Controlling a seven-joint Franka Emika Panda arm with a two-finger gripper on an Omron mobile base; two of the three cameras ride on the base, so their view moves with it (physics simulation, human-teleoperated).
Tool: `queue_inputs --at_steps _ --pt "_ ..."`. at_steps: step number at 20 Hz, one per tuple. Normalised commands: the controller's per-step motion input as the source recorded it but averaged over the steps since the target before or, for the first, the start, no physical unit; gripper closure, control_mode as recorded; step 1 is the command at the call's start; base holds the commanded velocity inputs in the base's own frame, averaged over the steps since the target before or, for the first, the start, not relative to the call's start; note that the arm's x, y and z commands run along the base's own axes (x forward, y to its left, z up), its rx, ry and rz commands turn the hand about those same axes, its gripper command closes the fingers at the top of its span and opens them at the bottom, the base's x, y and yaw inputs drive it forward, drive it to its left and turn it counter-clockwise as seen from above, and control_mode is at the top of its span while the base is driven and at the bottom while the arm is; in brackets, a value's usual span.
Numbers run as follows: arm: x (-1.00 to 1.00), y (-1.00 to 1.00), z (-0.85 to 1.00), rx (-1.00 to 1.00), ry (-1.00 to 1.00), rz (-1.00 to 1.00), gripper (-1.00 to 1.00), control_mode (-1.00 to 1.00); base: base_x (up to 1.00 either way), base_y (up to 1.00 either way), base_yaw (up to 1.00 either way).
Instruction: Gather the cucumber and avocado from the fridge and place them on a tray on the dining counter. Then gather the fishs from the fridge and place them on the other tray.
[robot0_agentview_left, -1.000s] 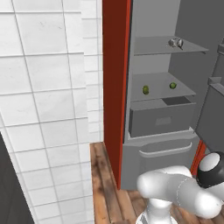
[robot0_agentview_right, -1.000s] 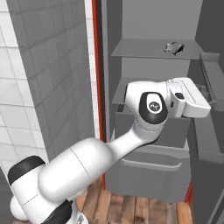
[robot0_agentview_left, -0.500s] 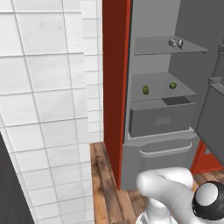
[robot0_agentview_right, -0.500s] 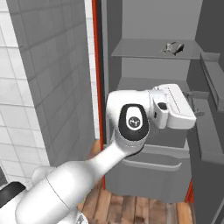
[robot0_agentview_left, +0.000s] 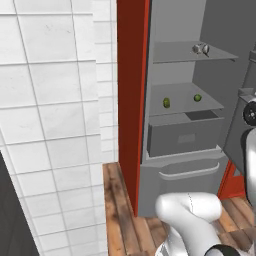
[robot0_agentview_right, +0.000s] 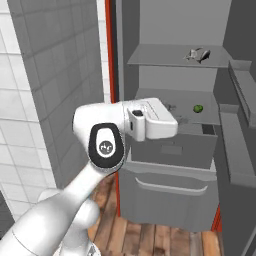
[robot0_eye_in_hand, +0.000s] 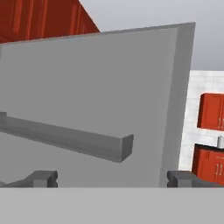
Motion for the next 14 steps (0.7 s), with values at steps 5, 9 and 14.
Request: queue_inputs --at_steps 5,9,14 --pt "-0.02 0.99 0.50 0.00 0.29 0.24 -1.00 -1.00 0.00 0.00 0.00" --pt "-0.28 0.79 0.36 0.05 0.17 0.22 -1.00 -1.00 0.00 0.00 0.00" --pt "-0.12 0.63 0.18 0.18 0.07 0.20 -1.00 -1.00 0.00 0.00 0.00"
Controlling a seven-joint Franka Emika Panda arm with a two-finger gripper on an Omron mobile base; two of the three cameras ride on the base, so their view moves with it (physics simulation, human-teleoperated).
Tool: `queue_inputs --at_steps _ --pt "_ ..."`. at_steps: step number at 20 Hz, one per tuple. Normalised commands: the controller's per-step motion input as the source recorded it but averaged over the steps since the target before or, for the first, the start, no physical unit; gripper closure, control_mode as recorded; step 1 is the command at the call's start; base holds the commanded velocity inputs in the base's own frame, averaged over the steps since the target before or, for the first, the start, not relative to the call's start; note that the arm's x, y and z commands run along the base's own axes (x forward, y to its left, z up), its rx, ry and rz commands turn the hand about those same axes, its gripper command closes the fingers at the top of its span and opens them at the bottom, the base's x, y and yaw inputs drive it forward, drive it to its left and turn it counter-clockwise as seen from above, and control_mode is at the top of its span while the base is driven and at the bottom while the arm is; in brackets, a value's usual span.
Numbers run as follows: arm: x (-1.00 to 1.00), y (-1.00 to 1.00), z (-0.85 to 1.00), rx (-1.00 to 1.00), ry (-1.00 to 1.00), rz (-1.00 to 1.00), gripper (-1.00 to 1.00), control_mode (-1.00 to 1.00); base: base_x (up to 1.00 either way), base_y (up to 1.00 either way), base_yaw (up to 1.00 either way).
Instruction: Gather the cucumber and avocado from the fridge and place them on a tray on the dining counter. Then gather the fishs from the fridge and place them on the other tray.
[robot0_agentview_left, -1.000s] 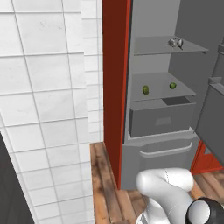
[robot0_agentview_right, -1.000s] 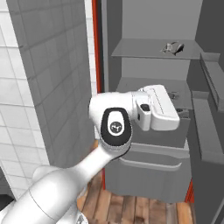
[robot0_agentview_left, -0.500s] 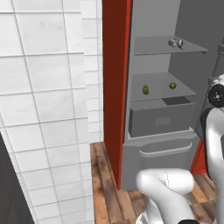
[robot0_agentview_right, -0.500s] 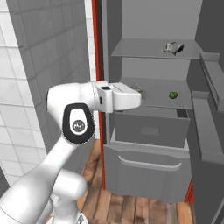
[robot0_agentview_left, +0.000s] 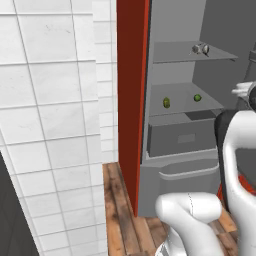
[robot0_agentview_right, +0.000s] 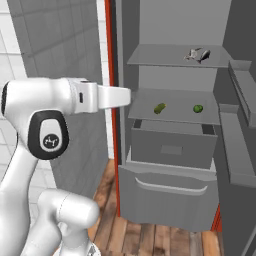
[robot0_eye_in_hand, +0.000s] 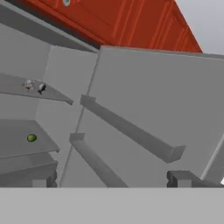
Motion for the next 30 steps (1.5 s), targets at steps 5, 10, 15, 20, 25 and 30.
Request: queue_inputs --at_steps 5,10,15,20,25,30 --pt "0.00 0.35 0.07 0.30 0.02 0.22 -1.00 -1.00 0.00 0.00 0.00" --pt "-0.04 0.19 0.00 0.30 0.01 0.20 -1.00 -1.00 0.00 0.00 0.00" --pt "-0.16 0.11 -0.02 0.25 0.02 0.17 -1.00 -1.00 0.00 0.00 0.00" --pt "-0.02 0.11 -0.26 0.14 0.00 0.19 -1.00 -1.00 0.00 0.00 0.00" --pt "-0.13 0.27 -0.21 -0.11 0.02 0.06 -1.00 -1.00 0.00 0.00 0.00" --pt "-0.53 0.07 -0.21 -0.23 0.05 0.00 -1.00 -1.00 0.00 0.00 0.00"
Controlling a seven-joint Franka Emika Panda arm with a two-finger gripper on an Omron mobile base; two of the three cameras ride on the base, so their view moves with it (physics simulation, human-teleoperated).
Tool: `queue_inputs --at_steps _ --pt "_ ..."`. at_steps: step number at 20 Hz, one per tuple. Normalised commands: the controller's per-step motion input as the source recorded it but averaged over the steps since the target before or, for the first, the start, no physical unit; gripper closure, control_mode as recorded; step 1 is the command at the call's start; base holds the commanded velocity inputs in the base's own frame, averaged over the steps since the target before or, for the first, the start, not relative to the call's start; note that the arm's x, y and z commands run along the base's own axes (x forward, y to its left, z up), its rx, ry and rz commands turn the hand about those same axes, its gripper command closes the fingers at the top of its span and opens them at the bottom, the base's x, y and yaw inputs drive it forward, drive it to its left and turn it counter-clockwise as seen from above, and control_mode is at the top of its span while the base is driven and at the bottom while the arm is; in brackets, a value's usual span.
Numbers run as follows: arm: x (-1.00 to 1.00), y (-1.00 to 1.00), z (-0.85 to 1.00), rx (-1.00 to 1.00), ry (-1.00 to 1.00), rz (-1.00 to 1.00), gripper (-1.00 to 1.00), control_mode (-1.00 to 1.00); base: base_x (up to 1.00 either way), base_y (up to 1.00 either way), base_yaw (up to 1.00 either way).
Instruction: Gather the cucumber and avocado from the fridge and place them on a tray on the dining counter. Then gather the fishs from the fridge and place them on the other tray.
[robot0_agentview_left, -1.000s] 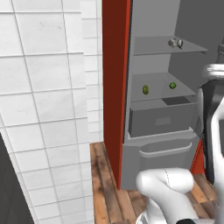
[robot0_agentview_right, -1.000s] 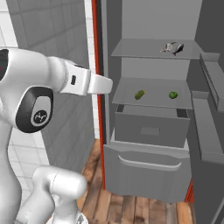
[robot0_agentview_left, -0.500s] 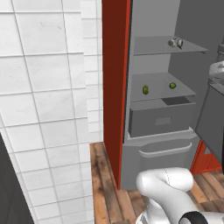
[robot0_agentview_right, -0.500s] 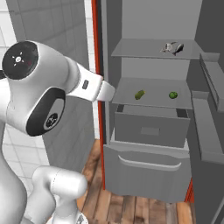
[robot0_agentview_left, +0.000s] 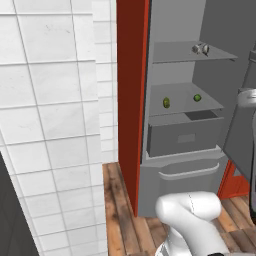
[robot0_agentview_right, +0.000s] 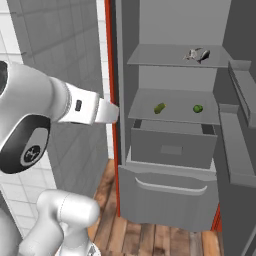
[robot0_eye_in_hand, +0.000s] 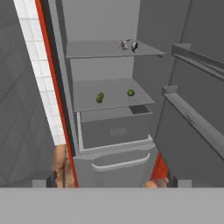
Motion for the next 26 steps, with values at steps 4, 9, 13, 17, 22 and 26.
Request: queue_inputs --at_steps 4,9,13,17,22,26 --pt "-0.45 0.06 -0.03 -0.08 0.16 0.00 -1.00 -1.00 0.00 0.00 0.00" --pt "-0.24 0.00 0.00 0.00 0.19 0.00 -1.00 -1.00 0.00 0.00 0.00" --pt "-0.09 0.10 0.00 0.00 0.14 0.00 -1.00 -1.00 0.00 0.00 0.00" --pt "0.00 0.33 0.00 0.00 0.11 0.00 -1.00 -1.00 0.00 0.00 0.00" --pt "0.00 0.24 -0.04 0.00 0.12 0.02 -1.00 -1.00 0.00 0.00 0.00" --pt "0.00 0.17 0.00 0.00 0.04 0.01 -1.00 -1.00 0.00 0.00 0.00"
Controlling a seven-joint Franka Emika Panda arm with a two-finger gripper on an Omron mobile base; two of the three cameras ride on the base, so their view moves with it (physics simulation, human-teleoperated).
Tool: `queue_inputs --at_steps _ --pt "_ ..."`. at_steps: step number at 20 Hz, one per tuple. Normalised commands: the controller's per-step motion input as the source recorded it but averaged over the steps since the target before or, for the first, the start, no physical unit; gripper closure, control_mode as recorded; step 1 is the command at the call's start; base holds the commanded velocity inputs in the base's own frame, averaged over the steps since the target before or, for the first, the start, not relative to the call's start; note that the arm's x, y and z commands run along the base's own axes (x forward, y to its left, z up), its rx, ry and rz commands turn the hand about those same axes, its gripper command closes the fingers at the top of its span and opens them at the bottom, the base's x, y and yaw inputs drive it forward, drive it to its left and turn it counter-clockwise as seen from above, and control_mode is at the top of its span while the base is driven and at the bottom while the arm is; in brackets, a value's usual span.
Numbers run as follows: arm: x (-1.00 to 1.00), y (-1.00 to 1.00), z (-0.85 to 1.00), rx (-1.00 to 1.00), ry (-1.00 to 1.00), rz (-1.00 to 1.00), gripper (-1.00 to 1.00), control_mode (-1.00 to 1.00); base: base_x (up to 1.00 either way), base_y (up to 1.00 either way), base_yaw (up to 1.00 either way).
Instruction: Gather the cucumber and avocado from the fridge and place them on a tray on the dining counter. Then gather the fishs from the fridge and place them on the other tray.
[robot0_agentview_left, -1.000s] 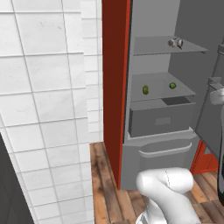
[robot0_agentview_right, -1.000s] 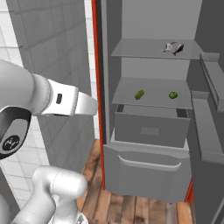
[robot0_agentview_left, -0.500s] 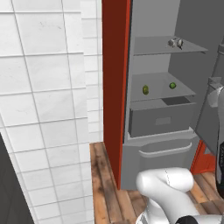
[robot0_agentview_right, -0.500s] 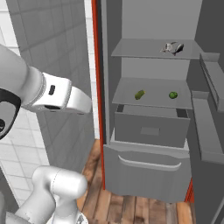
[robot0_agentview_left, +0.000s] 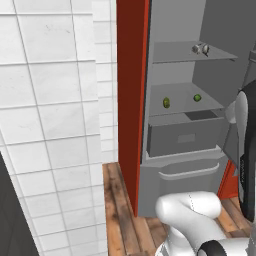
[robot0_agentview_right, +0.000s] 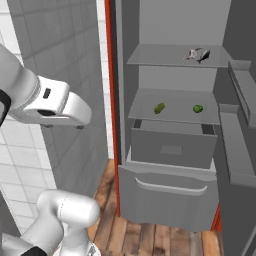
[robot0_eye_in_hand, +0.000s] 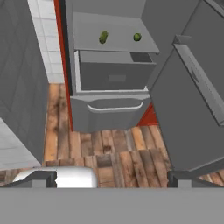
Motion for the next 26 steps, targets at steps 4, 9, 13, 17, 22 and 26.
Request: queue_inputs --at_steps 4,9,13,17,22,26 --pt "0.00 0.04 0.00 0.00 0.02 0.01 -1.00 1.00 0.00 0.00 0.03" --pt "0.00 0.00 0.00 0.00 0.00 0.00 -1.00 1.00 0.27 -0.15 0.01" --pt "0.00 0.00 0.00 0.00 0.00 0.00 -1.00 1.00 0.50 -0.51 0.00" --pt "0.00 0.00 0.00 0.00 0.00 0.00 -1.00 1.00 0.51 -0.39 0.00" --pt "0.00 0.00 0.00 0.00 0.00 0.00 -1.00 1.00 0.64 -0.10 0.00" --pt "0.00 0.00 0.00 0.00 0.00 0.00 -1.00 1.00 0.79 -0.28 0.00"
